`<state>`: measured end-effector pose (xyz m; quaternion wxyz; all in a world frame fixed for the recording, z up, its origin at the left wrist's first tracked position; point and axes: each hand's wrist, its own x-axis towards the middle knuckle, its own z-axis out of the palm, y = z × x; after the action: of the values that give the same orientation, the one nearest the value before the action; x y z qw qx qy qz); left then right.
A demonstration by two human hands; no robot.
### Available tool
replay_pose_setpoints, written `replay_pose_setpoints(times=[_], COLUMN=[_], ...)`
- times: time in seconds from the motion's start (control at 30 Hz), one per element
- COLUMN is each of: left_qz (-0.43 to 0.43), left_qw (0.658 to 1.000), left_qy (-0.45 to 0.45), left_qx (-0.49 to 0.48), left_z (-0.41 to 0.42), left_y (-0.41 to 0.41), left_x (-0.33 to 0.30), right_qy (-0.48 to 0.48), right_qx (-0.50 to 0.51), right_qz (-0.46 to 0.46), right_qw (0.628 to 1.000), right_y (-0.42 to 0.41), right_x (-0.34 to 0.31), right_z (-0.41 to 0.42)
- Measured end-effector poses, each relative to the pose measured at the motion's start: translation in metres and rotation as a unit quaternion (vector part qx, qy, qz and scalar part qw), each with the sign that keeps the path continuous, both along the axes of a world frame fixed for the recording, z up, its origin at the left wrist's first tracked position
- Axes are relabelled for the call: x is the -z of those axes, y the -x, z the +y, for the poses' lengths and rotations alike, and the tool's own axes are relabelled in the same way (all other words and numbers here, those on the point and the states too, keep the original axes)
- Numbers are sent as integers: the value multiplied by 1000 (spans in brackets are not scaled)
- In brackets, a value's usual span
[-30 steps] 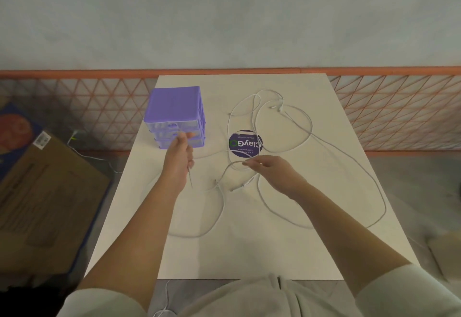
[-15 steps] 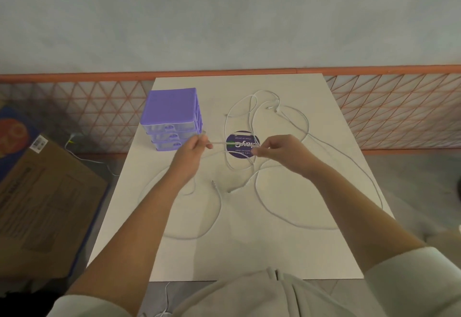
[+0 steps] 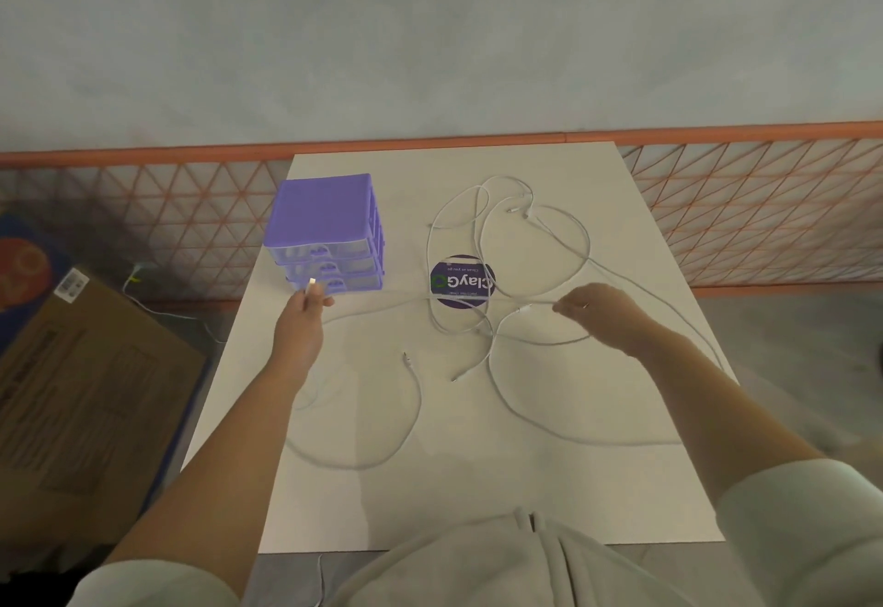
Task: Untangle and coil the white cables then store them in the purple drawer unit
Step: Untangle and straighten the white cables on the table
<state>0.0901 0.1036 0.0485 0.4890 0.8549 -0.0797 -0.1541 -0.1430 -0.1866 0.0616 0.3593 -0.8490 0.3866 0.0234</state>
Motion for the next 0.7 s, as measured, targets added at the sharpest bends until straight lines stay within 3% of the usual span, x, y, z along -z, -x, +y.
replay_pose_setpoints(times=[0.1, 0.17, 0.27, 0.4, 0.7], left_qz=[10, 11, 7, 0, -18], left_qw=[1000, 1000, 1000, 999, 1000], left_qy=[9, 15, 19, 31, 4], left_qx=[-14, -20, -22, -34, 1], left_z=[-7, -13, -23, -41, -83], left_y=[0, 1, 2, 4, 23], left_x=[1, 1, -1, -4, -9], right_qy=[35, -38, -155, -171, 18], right_qx=[-1, 47, 121, 108, 47], right_qz=[56, -16, -191, -234, -83], right_qw=[998, 998, 962, 951, 995], right_y=[6, 9, 8, 8, 48], right_x=[24, 24, 0, -44, -99], right_z=[0, -2, -8, -19, -85])
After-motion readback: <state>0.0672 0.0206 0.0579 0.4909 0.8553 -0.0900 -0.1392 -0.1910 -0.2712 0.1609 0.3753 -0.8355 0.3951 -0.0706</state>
